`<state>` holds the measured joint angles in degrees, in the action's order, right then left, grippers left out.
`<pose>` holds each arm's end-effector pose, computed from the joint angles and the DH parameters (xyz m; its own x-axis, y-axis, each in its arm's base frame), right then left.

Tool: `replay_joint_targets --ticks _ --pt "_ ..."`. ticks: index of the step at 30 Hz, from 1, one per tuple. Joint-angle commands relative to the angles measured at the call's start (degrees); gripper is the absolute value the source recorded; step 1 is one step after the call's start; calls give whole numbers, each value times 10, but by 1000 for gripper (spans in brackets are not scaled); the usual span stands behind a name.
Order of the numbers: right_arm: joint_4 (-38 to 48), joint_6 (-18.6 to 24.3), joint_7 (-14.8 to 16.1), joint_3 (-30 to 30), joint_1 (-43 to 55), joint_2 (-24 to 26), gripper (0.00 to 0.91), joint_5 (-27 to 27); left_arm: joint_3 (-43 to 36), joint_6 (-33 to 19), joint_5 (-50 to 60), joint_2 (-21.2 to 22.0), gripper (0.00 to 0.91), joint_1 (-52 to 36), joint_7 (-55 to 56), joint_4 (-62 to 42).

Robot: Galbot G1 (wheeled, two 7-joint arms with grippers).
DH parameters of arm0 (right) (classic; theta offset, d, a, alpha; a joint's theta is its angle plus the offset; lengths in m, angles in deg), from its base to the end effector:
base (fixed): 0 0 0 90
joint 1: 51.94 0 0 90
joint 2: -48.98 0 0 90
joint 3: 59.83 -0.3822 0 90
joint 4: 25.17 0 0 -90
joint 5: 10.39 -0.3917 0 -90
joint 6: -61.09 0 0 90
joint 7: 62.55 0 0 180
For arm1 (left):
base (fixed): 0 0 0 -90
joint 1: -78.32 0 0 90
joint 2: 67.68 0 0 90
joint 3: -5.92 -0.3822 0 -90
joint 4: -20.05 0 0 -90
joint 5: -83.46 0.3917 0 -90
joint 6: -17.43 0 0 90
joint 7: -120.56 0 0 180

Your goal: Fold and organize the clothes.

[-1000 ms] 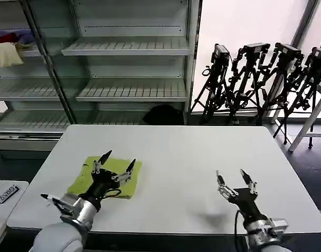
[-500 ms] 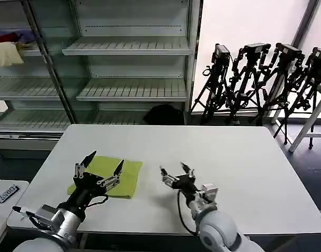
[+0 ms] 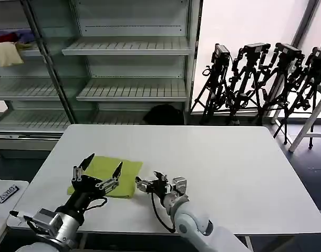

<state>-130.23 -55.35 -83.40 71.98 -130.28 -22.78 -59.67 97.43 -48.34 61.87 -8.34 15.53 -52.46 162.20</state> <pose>0.3459 0.1517 -0.2812 -0.7407 -0.5640 0.3651 -0.4538 0.8207 0.3472 0.1865 0.0426 -0.1628 -0.9677 0.2435 0.0653 0.2505 0.9580 0.1397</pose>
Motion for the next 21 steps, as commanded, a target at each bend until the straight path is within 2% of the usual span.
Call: replay_joint_targets --ticks 1,6,8,10,11,21 --pt "65 -18 3 25 29 -45 826 -22 10 2 4 7 907 9 -1 5" --pt "86 -8 10 20 30 -63 736 -17 10 1 4 7 907 8 -1 5" --pt "92 -7 16 18 31 -67 524 -16 10 1 4 7 907 10 -3 5" --pt "99 -3 20 18 30 -70 91 -12 10 1 4 8 907 11 -4 6" --pt "101 -2 22 18 30 -71 0 -10 9 1 4 8 907 11 -4 6" --pt "124 1 46 17 38 -84 0 8 11 3 3 8 907 12 -7 9"
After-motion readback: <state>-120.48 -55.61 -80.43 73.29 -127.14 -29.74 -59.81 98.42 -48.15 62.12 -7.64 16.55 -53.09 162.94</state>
